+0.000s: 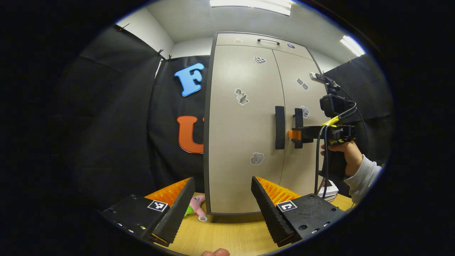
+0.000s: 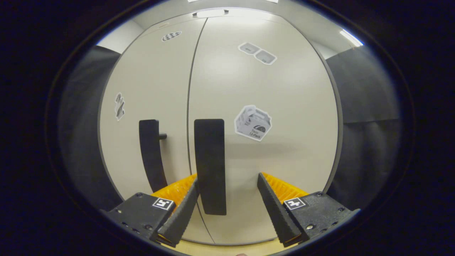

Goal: Open the right door of the double-door shoe cabinet with the right hand, and open the left door with the left hand.

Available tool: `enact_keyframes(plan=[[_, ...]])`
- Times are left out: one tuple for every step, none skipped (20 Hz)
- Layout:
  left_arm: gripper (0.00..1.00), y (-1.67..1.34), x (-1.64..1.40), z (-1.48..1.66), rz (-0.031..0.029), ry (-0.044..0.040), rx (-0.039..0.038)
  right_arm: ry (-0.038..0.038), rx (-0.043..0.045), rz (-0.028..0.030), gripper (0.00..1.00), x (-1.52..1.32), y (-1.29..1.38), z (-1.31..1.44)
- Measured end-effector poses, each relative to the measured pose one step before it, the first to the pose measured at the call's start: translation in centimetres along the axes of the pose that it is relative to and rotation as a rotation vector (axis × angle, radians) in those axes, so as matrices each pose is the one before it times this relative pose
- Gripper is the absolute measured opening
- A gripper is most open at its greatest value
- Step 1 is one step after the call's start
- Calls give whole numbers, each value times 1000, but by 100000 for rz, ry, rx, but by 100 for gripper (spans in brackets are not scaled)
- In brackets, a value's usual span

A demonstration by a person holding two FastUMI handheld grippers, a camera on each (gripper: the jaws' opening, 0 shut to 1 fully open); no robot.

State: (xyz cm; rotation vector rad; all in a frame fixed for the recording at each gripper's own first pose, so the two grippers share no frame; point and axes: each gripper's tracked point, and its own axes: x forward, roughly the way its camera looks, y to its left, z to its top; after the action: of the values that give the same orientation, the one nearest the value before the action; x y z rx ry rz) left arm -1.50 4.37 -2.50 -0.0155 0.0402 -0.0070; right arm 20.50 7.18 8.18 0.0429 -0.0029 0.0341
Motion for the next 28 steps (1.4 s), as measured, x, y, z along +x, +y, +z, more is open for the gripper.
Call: enact_keyframes(plan=[[95, -60, 64, 31, -350, -254, 103, 223, -293, -151, 96, 114, -25, 17], [95, -59, 66, 143, -332, -283, 165, -86, -32, 346, 95, -5, -20, -23], [95, -5, 85, -23, -250, -303, 66, -12, -300, 57, 87, 53, 63, 12], [95, -114, 52, 36, -213, 81, -12, 70, -451, 11, 85, -16, -47, -35], [95, -9, -21, -82, -297, 168, 31, 242, -223, -4, 84, 32, 9, 25], [95, -64, -24, 90, -117, 48, 95, 105, -440, 238, 84, 9, 52, -26], [95, -11, -33, 14, 32, -148, 24, -114, -63, 222, 82, -54, 199, 192], [95, -3, 72, -29, -84, -27, -85, 6, -803, 149, 80, -106, 277, -97], [95, 61, 67, -93, -7, 138, -93, -550, -1370, -64, 70, 179, 280, -2], [95, 4, -50, 106, 81, -64, -25, -700, -1030, 2402, 67, 23, 710, -23], [95, 64, -27, -54, 127, 41, -2, -266, -439, 336, 52, 133, 477, -205], [95, 15, -98, 28, 93, -142, -72, -658, -302, 55, 35, -124, -117, 143], [95, -28, -86, 14, 99, -370, -160, -142, 2164, 459, 32, -22, 21, -27], [95, 88, 34, 84, 130, -309, -275, 181, 3536, 635, 28, -2, 27, 68], [95, 5, 0, -32, -27, 50, -293, 1126, 510, 814, 24, -38, -10, -57], [95, 61, 18, -57, -9, 305, -107, 459, -748, 343, 22, -71, -17, 86], [95, -26, -75, 16, 61, 58, 76, 359, -321, 126, 20, -67, 45, -53], [95, 40, 82, -44, 80, 38, 152, 294, -344, 256, 20, -132, -7, 22], [95, -34, -39, 43, 164, 17, 45, 200, 47, 631, 19, -216, 28, -18], [95, 55, 46, -115, 19, 163, -41, 305, 33, 893, 19, -245, -5, 0], [95, -81, -94, 6, 43, 153, 46, 379, -137, 834, 19, -324, 32, 16], [95, -64, -142, 53, 252, 39, 199, 366, -389, 576, 19, -420, 46, 88], [95, -86, -172, 36, 224, -10, 223, 195, -1202, 220, 19, -360, -8, 104], [95, -9, -175, 20, 109, -151, 26, 65, -448, 393, 19, -552, -239, 130], [95, -3, -239, 10, 135, -162, -145, 508, 861, 1024, 19, -1260, -78, 177], [95, 4, -125, 55, 188, -170, 18, 284, 982, 1171, 19, -965, 0, 163], [95, 2, -108, 97, 351, -156, 134, 142, -35, 946, 19, -1117, -442, -139], [95, -31, -81, -42, 345, -135, 92, -23, -868, 627, 19, -772, -315, -53]])
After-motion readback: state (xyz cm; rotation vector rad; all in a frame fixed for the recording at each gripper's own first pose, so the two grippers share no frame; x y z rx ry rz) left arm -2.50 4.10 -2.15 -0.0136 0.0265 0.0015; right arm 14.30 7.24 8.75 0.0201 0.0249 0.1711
